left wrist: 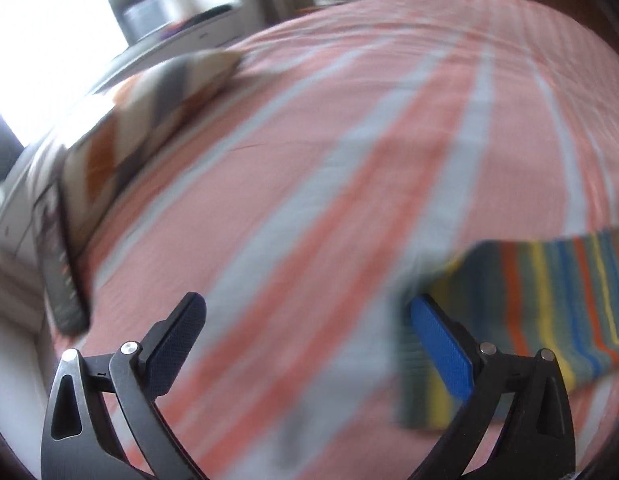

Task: Fold small clothes
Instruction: 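Grasp the other sweater side edge with the left gripper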

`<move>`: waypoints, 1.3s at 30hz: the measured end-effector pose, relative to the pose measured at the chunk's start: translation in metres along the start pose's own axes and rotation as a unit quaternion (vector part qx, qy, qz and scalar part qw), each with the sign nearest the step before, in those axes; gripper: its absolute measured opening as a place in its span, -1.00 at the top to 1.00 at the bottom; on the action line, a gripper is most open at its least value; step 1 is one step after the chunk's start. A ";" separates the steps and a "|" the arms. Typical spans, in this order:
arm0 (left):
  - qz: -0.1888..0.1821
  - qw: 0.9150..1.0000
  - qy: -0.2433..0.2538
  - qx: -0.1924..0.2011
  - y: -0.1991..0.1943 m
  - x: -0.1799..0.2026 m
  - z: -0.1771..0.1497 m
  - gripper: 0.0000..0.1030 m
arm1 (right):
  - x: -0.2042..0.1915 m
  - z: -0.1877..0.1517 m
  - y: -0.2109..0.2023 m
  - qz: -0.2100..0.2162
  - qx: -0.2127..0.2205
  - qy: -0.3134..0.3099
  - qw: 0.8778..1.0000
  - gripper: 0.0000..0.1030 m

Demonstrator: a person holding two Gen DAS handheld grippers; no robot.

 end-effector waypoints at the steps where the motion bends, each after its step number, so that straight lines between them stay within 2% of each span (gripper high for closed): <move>1: -0.001 1.000 -0.013 -0.001 -0.001 -0.012 -0.001 -0.99 | 0.000 0.000 0.000 0.001 0.001 0.001 1.000 -0.47; 4: -0.032 0.999 -0.042 0.003 -0.006 -0.037 -0.004 -0.99 | 0.000 0.000 -0.001 0.002 0.004 0.002 1.000 -0.47; 6: -0.078 0.995 -0.056 0.007 -0.012 -0.040 -0.005 -0.99 | 0.000 0.000 -0.001 0.001 0.004 0.001 1.000 -0.47; 8: -0.136 0.988 -0.074 0.007 -0.018 -0.035 -0.002 -0.99 | 0.000 0.000 -0.001 0.000 0.003 0.001 1.000 -0.47; 10: -0.194 0.976 -0.094 -0.005 -0.020 -0.028 0.002 -0.99 | 0.000 -0.001 -0.001 -0.001 0.002 0.000 1.000 -0.47; 12: -0.222 0.969 -0.106 -0.020 -0.019 -0.017 0.000 -0.99 | 0.000 -0.001 -0.001 -0.002 0.002 -0.001 1.000 -0.47; 14: -0.228 0.969 -0.094 -0.036 -0.015 -0.005 -0.002 -0.99 | 0.000 -0.001 -0.001 -0.002 0.002 -0.001 1.000 -0.47; 18: -0.194 0.979 -0.022 -0.060 -0.013 0.036 -0.022 -0.95 | 0.000 -0.001 -0.001 -0.002 0.002 -0.001 1.000 -0.47; 21: -0.178 0.982 0.003 -0.056 -0.015 0.054 -0.031 -0.59 | 0.000 -0.001 -0.002 -0.002 0.002 -0.001 1.000 -0.47; 22: -0.171 0.984 0.013 -0.053 -0.016 0.059 -0.031 -0.40 | 0.000 -0.001 -0.001 -0.002 0.002 -0.001 1.000 -0.47; 24: -0.160 0.985 0.031 -0.049 -0.018 0.069 -0.029 0.38 | 0.001 -0.001 -0.001 -0.002 0.002 -0.001 1.000 -0.47; 25: -0.157 0.986 0.035 -0.050 -0.018 0.073 -0.027 0.92 | 0.001 -0.001 -0.001 -0.002 0.002 -0.001 1.000 -0.47; 26: -0.159 0.985 0.036 -0.052 -0.022 0.076 -0.025 0.93 | 0.001 -0.001 -0.002 -0.002 0.003 -0.001 1.000 -0.47; 28: -0.149 0.987 0.043 -0.030 -0.035 0.076 -0.018 0.94 | 0.001 -0.001 -0.002 -0.002 0.002 -0.001 1.000 -0.47; 30: -0.161 0.986 0.046 -0.004 -0.060 0.085 -0.004 0.95 | 0.001 0.000 -0.002 -0.002 0.003 -0.001 1.000 -0.47; 32: -0.189 0.980 0.052 0.019 -0.091 0.102 0.010 0.95 | 0.001 0.000 -0.003 -0.001 0.004 -0.001 1.000 -0.47; 34: -0.219 0.971 0.079 0.048 -0.132 0.129 0.021 0.95 | 0.002 0.000 -0.003 0.000 0.005 0.000 1.000 -0.47; 37: -0.270 0.950 0.128 0.092 -0.197 0.185 0.028 0.95 | 0.003 0.000 -0.003 0.003 0.007 0.002 1.000 -0.47; 39: -0.312 0.931 0.156 0.109 -0.237 0.227 0.024 0.95 | 0.003 0.000 -0.003 0.003 0.007 0.003 1.000 -0.47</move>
Point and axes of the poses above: each gripper's, at about its wrist camera, not at the fingertips, and y roughly the way its jaws point, x to its right, z to its top, the point moved 8 cm from there along y, roughly the way its jaws point, and after that the axes turned 3 degrees about x, right-handed, at the moved point
